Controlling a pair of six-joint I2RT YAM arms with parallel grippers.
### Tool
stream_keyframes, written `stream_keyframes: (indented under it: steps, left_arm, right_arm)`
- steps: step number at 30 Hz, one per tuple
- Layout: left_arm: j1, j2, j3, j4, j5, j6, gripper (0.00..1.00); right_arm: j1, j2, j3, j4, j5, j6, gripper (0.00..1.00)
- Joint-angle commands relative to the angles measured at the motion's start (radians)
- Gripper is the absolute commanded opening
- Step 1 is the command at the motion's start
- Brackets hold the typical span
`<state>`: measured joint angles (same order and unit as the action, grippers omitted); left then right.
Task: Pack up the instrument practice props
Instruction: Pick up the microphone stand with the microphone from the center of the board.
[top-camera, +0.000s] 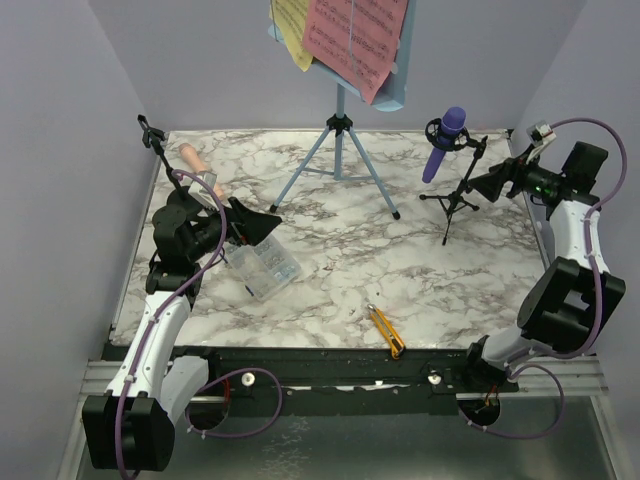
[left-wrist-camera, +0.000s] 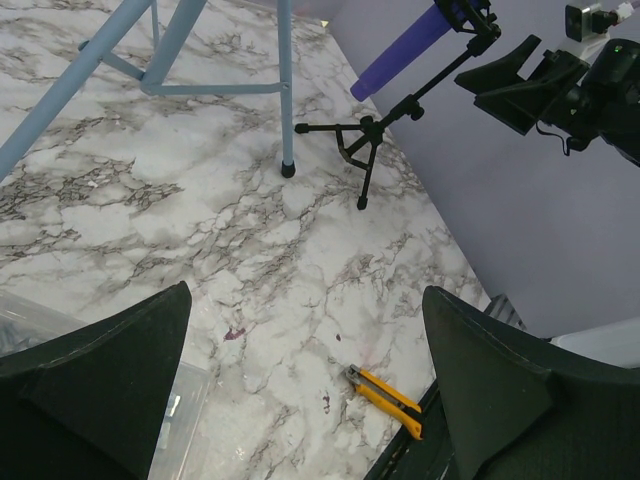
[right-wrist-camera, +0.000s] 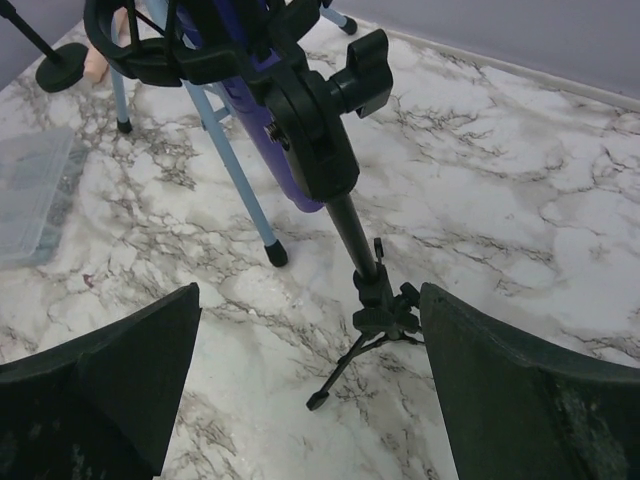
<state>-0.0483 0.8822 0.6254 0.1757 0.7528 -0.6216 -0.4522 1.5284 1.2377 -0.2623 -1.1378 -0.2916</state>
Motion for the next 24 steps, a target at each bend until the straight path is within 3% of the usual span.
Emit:
stream_keyframes:
  steps: [1, 13, 24]
  left_arm:
    - [-0.004, -0.015, -0.009, 0.018, 0.013, -0.001, 0.99]
    - [-0.005, -0.018, -0.010, 0.018, 0.012, 0.002, 0.99]
    - [-0.005, -0.014, -0.009, 0.018, 0.012, 0.003, 0.99]
  right_arm:
    - [0.015, 0.028, -0.024, 0.109, 0.008, -0.022, 0.92]
    - [0.072, 0.140, 0.032, 0.104, 0.007, -0.120, 0.63]
    - [0.079, 0.142, 0.034, 0.130, -0.047, -0.131, 0.27]
